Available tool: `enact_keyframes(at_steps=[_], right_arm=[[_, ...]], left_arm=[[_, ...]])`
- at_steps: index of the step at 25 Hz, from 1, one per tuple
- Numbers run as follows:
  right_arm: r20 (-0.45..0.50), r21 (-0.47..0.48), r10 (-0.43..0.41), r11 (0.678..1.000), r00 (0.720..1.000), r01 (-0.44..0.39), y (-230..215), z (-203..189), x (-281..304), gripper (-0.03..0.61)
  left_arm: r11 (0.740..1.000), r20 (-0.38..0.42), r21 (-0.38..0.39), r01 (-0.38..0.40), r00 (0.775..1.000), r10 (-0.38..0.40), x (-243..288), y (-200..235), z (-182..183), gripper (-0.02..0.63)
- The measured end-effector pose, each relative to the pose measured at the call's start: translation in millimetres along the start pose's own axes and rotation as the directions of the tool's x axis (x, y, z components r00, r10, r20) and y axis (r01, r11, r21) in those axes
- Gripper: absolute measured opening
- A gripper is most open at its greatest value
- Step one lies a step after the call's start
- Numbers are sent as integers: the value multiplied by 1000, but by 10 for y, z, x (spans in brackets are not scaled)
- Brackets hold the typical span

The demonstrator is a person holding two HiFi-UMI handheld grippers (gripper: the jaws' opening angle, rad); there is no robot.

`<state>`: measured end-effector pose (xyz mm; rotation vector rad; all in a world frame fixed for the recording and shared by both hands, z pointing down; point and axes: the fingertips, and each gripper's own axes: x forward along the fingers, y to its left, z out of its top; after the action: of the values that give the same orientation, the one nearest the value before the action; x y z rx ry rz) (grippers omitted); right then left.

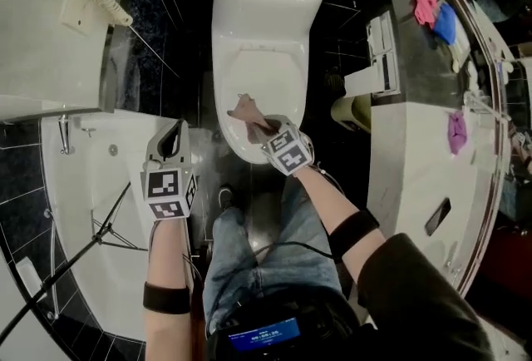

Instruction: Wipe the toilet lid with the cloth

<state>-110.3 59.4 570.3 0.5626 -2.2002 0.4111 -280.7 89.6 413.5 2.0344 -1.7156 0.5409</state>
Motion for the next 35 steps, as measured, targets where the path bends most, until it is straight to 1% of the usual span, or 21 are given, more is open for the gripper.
enact_keyframes(at_steps=[3, 6, 9, 12, 14, 16, 20, 24, 26, 29, 35], right_arm=[[105, 70, -84, 995, 991, 77, -89, 481, -631, 75], [190, 142, -170, 979, 967, 144, -118, 802, -1299, 75], [247, 213, -255, 956, 935, 204, -148, 909, -1941, 75], [279, 257, -313, 935, 908, 244, -149, 926, -2508, 77], [291, 263, -343, 926, 893, 270, -183, 846, -2802, 77], [303, 282, -361, 918, 882, 278, -171, 740, -3077, 77], [316, 333, -399, 896, 861, 293, -241, 417, -3589, 77], [329, 332, -414, 892, 849, 306, -275, 79, -3990, 77], [332, 339, -418, 889, 846, 306, -249, -108, -4174, 77], [345, 353, -430, 883, 834, 310, -209, -330, -4414, 77], [367, 362, -439, 879, 820, 309, -78, -534, -4709, 77]], left_arm=[[1000, 30, 6, 23, 999, -23, -317, -3, 260, 2], [999, 54, 16, 51, 997, -51, -653, -54, 490, 2], [997, 68, 37, 64, 995, -67, -962, -142, 654, 2], [996, 84, 49, 68, 994, -72, -1220, -264, 824, 2], [997, 101, 53, 63, 993, -68, -1362, -375, 929, 2], [996, 108, 67, 53, 992, -60, -1512, -527, 994, 2], [997, 122, 74, 17, 992, -26, -1810, -848, 1041, 2], [998, 118, 59, -25, 993, 18, -2059, -1111, 921, 2], [999, 118, 39, -34, 993, 30, -2189, -1261, 853, 2], [999, 118, 26, -41, 992, 38, -2355, -1464, 778, 2], [998, 136, 15, -61, 989, 58, -2628, -1687, 737, 2]])
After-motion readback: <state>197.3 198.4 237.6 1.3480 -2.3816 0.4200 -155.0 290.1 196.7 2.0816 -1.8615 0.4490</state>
